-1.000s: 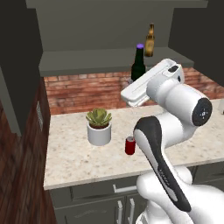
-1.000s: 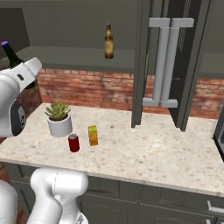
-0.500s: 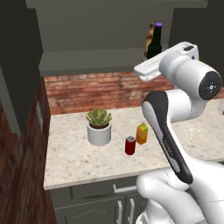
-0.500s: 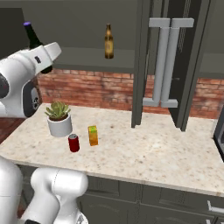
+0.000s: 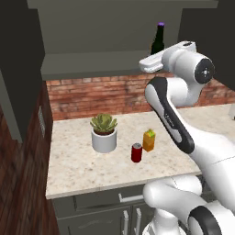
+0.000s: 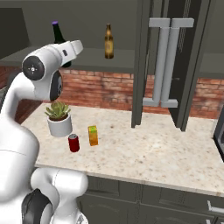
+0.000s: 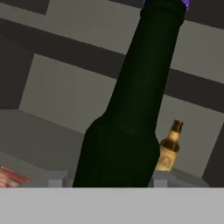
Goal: Sort all alcoholic drinks to one cabinet, and non-alcoholic drinks to the other.
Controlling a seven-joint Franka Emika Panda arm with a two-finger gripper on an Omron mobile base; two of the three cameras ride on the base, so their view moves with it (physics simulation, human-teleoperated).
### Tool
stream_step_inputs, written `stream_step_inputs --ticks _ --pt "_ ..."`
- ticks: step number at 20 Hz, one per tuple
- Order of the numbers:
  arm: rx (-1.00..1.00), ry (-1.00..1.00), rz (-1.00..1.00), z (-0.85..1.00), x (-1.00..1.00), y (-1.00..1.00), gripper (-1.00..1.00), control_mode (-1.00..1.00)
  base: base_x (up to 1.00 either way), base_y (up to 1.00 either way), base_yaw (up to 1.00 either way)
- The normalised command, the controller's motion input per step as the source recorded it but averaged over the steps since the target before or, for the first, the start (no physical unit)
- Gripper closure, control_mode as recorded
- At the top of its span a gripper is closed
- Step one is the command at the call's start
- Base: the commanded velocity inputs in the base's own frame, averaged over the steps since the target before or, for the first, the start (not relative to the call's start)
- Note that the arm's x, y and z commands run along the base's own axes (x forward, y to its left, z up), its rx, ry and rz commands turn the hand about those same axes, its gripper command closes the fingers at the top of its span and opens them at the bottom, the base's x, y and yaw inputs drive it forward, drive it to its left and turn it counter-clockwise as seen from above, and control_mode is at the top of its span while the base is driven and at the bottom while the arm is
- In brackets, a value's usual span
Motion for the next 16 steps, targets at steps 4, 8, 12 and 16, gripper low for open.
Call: stream_step_inputs --ticks 4,8,12,16 --pt "0.0 0.04 0.0 -0.16 0.96 0.04 1.0 -1.0 0.0 0.0 0.0" --pt "0.0 0.0 0.0 -0.02 0.65 0.0 1.0 -1.0 0.0 0.0 0.0" --pt "0.0 0.0 0.0 0.0 0.71 0.14 1.0 -1.0 0.0 0.0 0.0" --pt "0.0 0.0 0.0 -0.11 0.58 0.12 1.0 -1.0 0.0 0.0 0.0"
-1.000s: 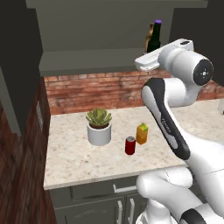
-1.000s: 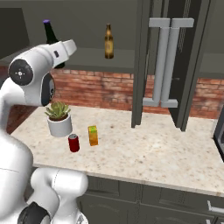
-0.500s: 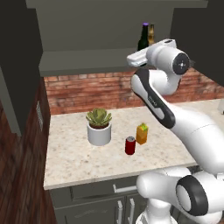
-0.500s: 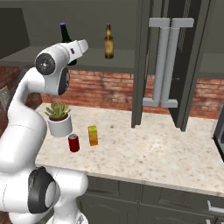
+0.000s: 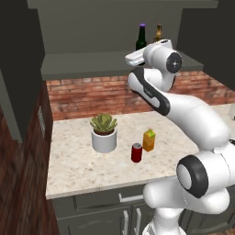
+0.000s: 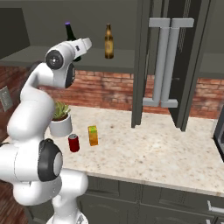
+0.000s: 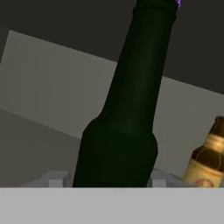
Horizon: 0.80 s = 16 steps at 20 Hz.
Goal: Sort all alcoholic drinks to one cabinet, and non-alcoholic drinks to the other.
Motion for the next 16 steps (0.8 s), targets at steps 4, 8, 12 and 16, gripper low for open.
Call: stream_step_inputs --ticks 4,8,12,16 --pt "0.0 0.02 0.0 -0.17 0.51 0.08 1.0 -1.0 0.0 0.0 0.0" --pt "0.0 0.02 0.0 -0.2 0.39 0.0 1.0 -1.0 0.0 0.0 0.0" --pt "0.0 0.03 0.0 -0.04 0.39 0.0 1.0 -1.0 0.0 0.0 0.0" --pt "0.0 0.06 0.0 0.0 0.33 0.0 1.0 -1.0 0.0 0.0 0.0"
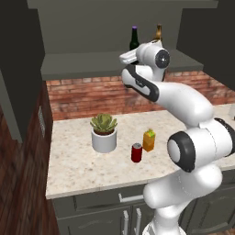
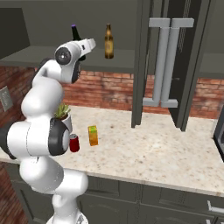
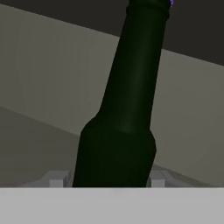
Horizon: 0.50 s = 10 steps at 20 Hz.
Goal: Sort all alcoholic drinks to one cabinet, and non-alcoholic drinks to the other.
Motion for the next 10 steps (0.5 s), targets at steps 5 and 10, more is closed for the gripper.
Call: stream_step_inputs --ticks 5,10 --pt "0.0 0.06 0.0 -0.04 0.21 0.0 1.0 -1.0 0.0 0.0 0.0" --pt "0.0 0.01 0.0 -0.19 0.0 0.0 -1.0 -1.0 0.0 0.0 0.0"
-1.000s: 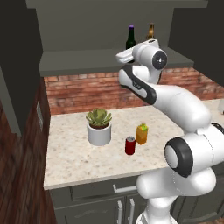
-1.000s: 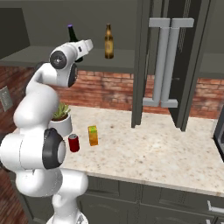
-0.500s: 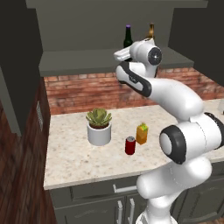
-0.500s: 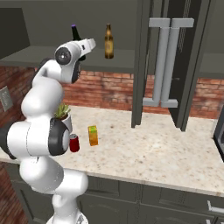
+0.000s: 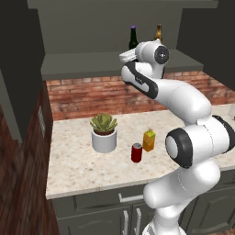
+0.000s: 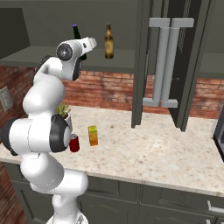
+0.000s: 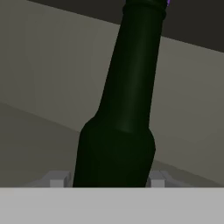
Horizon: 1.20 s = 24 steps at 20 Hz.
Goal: Sort all alcoholic drinks to one cabinet, and non-alcoholic drinks to the other.
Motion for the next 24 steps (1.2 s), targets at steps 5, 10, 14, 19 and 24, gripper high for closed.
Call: stream_step_inputs --ticks 5,10,14,19,24 --pt "0.0 0.0 0.0 -0.09 0.0 0.0 -1.0 -1.0 0.0 0.0 0.0" --pt "0.0 0.01 -0.03 0.0 0.24 0.0 -1.0 -1.0 0.0 0.0 0.0" --pt "0.0 0.0 -0.05 0.0 0.2 -0.08 -1.0 -1.0 0.0 0.0 0.0" --pt "0.0 0.0 -0.04 0.01 -0.04 -0.05 -1.0 -1.0 0.0 0.0 0.0" --pt "0.0 0.0 -0.04 0.02 -0.41 0.0 -1.0 -1.0 0.0 0.0 0.0"
